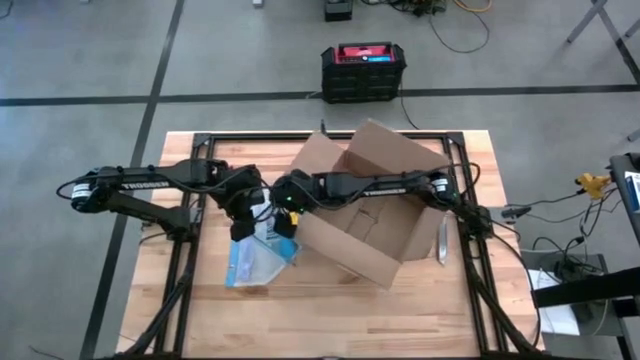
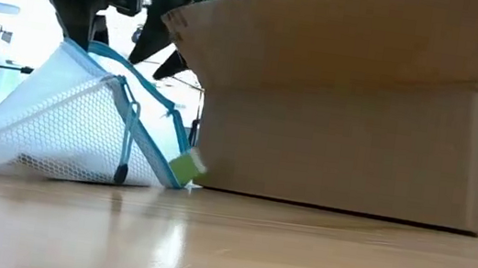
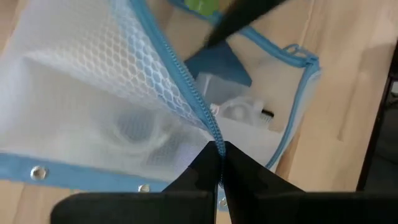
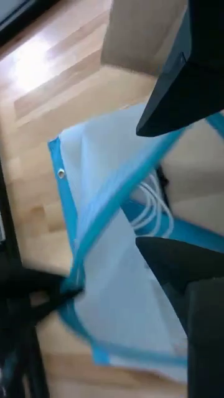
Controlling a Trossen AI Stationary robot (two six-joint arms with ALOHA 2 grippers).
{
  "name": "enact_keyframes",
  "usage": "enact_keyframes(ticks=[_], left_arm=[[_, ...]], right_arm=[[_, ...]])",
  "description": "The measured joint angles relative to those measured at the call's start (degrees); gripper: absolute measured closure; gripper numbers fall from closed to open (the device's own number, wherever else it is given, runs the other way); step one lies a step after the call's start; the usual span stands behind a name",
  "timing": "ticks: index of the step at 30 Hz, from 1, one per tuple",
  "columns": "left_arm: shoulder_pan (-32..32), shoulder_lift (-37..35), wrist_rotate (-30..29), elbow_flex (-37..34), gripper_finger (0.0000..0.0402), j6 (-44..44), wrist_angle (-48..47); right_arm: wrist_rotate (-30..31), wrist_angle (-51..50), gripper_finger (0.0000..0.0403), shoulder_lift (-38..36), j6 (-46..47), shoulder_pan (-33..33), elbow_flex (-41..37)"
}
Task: Unpack boxes
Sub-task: Put the green charger adapter into the blue zip bag
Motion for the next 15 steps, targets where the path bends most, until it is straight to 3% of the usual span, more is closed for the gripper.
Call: enact_keyframes(ticks=[6,12,15], left_arm=[[0.0,0.0,-0.2,-1.4,0.0401,1.6,3.0],[-0.5,0.0,2.0,-6.7,0.0401,1.3,9.1],[-1.0,0.0,5.1,-9.9,0.0401,1.3,13.6]], right_arm=[[-0.6,-10.4,0.0220,-5.1,-1.5,2.3,0.0],[-2.1,-20.4,0.0320,-9.4,2.3,5.3,0.0],[-7.9,-22.5,0.0379,-11.3,5.5,6.8,0.0]])
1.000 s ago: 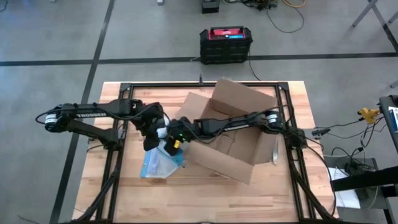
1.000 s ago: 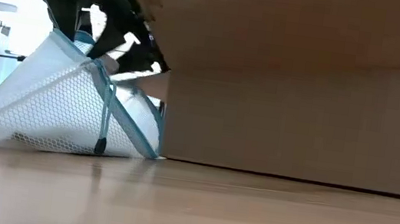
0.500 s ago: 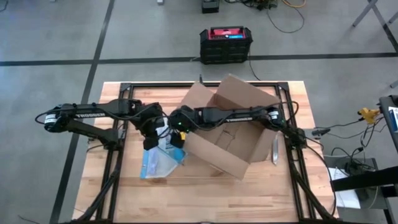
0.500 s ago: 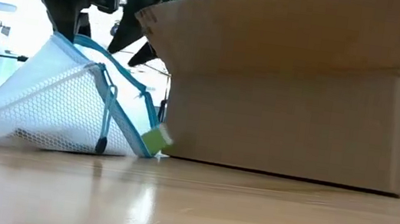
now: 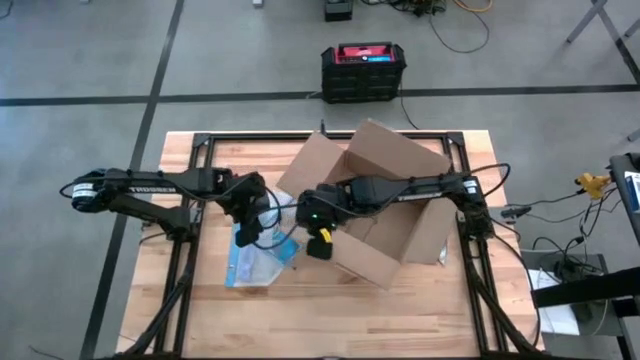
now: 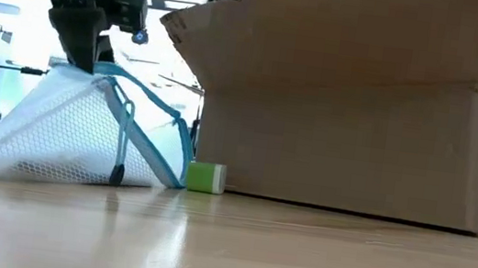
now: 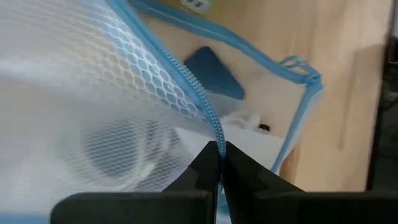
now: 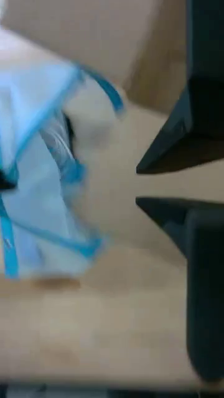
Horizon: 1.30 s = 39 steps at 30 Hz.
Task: Unpack boxes
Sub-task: Put the green charger adapter into the blue zip bag
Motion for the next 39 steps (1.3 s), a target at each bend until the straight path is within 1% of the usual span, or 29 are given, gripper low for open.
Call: enact_keyframes(ticks=[2,3,5,9,12,15,18,20,22,24,27,29,31,33,35,37,39], left_arm=[[-0.3,0.0,1.0,-1.9,0.0401,-0.2,2.3],[-0.4,0.0,1.1,-2.6,0.0401,-0.3,2.9],[-0.8,0.0,1.2,-3.6,0.0401,-0.4,4.1],[-2.1,0.0,1.2,-5.1,0.0401,-0.5,6.9],[-3.6,0.0,1.3,-5.7,0.0401,-0.5,8.7],[-4.9,0.0,1.3,-5.8,0.0401,-0.4,9.6],[-5.8,0.0,1.3,-5.8,0.0401,-0.3,9.9],[-6.2,0.0,1.3,-5.8,0.0401,-0.3,10.1],[-6.4,0.0,1.3,-5.8,0.0401,-0.2,10.1],[-6.4,0.0,1.3,-5.8,0.0401,-0.2,10.1],[-6.5,0.0,1.3,-5.8,0.0401,0.3,10.1],[-6.5,0.0,1.3,-5.8,0.0401,0.9,10.1],[-6.5,0.0,1.3,-5.8,0.0401,1.1,10.1],[-6.5,0.0,1.3,-5.8,0.0401,1.1,10.1],[-6.5,0.0,1.3,-5.8,0.0401,1.1,10.1],[-6.4,0.0,1.3,-5.8,0.0401,1.1,10.1],[-6.5,0.0,1.3,-5.8,0.0401,1.1,10.1]], right_arm=[[-3.9,0.0,0.0395,-0.9,3.3,1.2,0.0],[-4.2,-0.3,0.0394,-1.4,5.4,1.9,0.0],[-3.3,-3.7,0.0391,-1.8,9.4,3.3,-0.1],[1.2,-13.8,0.0401,-1.8,16.8,5.9,-0.8],[4.0,-17.8,0.0400,-1.7,22.8,6.8,-1.9],[4.3,-17.8,0.0402,-2.1,26.2,6.8,-2.0],[4.2,-18.7,0.0396,-3.0,27.0,6.0,-2.0],[3.4,-20.9,0.0382,-3.1,27.1,5.0,-2.4],[2.9,-22.4,0.0358,-2.9,27.0,4.1,-2.8],[1.4,-22.8,0.0322,-2.9,26.7,3.1,-3.4],[0.2,-21.5,0.0258,-3.0,24.3,2.2,-4.8],[0.0,-19.9,0.0217,-3.0,21.7,1.6,-6.7],[-2.0,-17.1,0.0186,-3.0,20.4,0.7,-9.2],[-4.5,-14.4,0.0168,-3.0,19.7,-0.6,-11.9],[-6.2,-10.9,0.0160,-3.0,18.9,-1.6,-15.1],[-7.8,-6.8,0.0159,-3.0,18.9,-2.5,-18.2],[-8.4,-4.0,0.0166,-2.9,19.2,-2.9,-20.4]])
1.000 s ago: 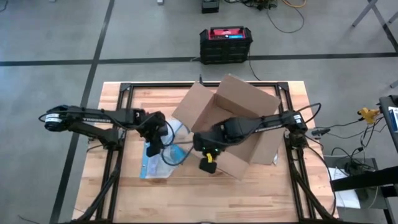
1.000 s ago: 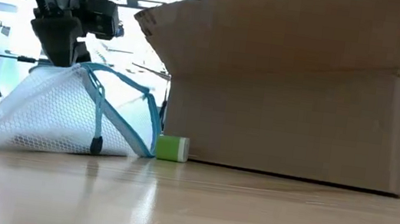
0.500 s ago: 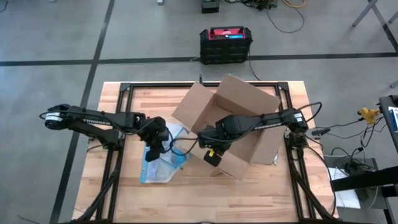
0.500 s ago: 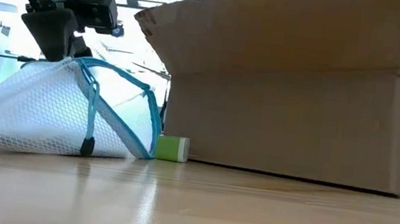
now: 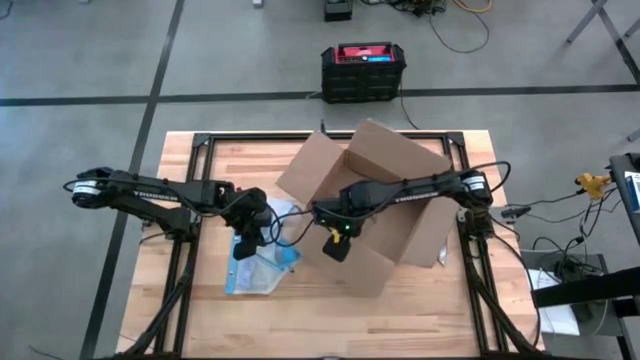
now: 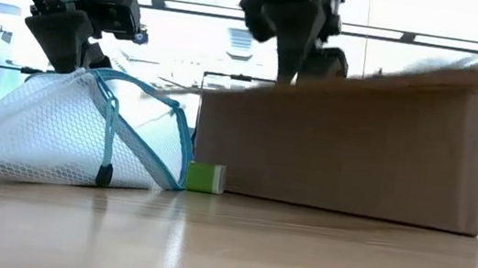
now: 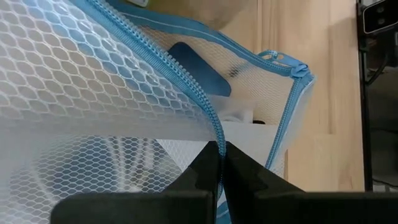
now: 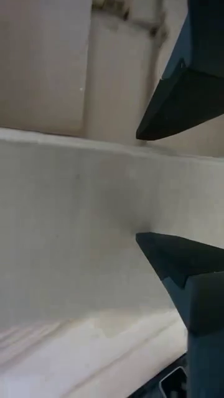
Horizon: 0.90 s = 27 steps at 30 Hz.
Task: Unpack boxes
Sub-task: Put the green charger adapter into the blue zip bag
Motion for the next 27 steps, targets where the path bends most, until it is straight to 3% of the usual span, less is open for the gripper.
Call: enact_keyframes(ticks=[4,10,16,27], left_arm=[[0.0,0.0,-0.2,0.0,0.0401,0.2,0.0],[0.0,0.0,-0.4,0.0,0.0401,1.2,0.0],[0.0,0.0,-0.4,0.0,0.0401,1.5,0.2],[0.4,0.0,-0.8,0.0,0.0401,1.0,0.7]], right_arm=[[3.6,0.9,0.0218,0.0,0.3,0.0,-3.0],[12.7,-0.9,0.0382,0.1,-1.1,0.5,-2.9],[20.6,-5.7,0.0399,0.1,-3.6,0.7,0.1],[20.9,-8.1,0.0402,0.1,-9.7,1.0,4.4]])
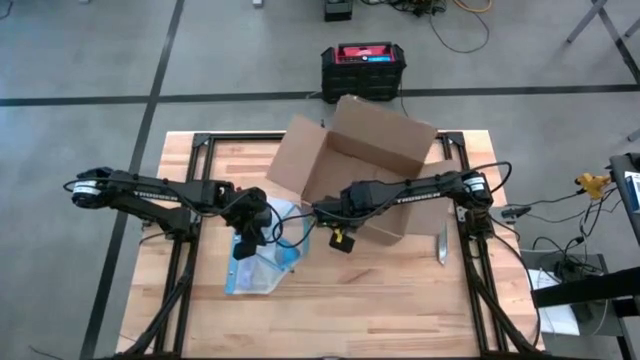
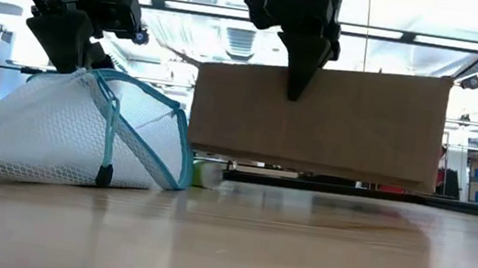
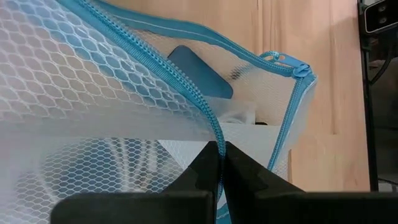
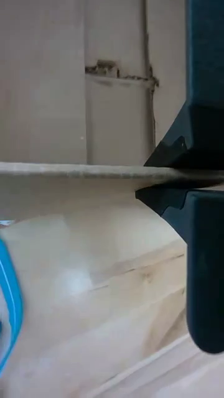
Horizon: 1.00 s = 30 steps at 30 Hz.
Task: Unpack boxes
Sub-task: Put the green charger adapter into the blue zip bag
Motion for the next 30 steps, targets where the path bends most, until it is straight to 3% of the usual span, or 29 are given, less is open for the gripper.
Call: enact_keyframes(ticks=[5,10,18,24,30], left_arm=[[0.4,0.0,-0.2,0.0,0.0401,-0.8,-0.1],[0.5,0.0,-0.4,0.0,0.0401,-1.3,-0.6],[0.5,0.0,-0.7,0.0,0.0401,-2.3,-0.8],[0.5,0.0,-0.7,0.0,0.0401,-2.6,-0.9],[0.5,0.0,-0.8,0.0,0.0401,-2.9,-1.1]], right_arm=[[6.2,-2.4,0.0402,-0.4,1.6,0.3,0.0],[18.4,-12.7,0.0403,-0.7,5.5,0.6,-0.8],[28.0,-14.1,0.0403,-0.7,13.1,0.6,-12.8],[28.1,-9.1,0.0403,-0.6,17.8,1.4,-24.9],[19.8,-1.3,0.0403,-0.7,16.6,3.9,-28.5]])
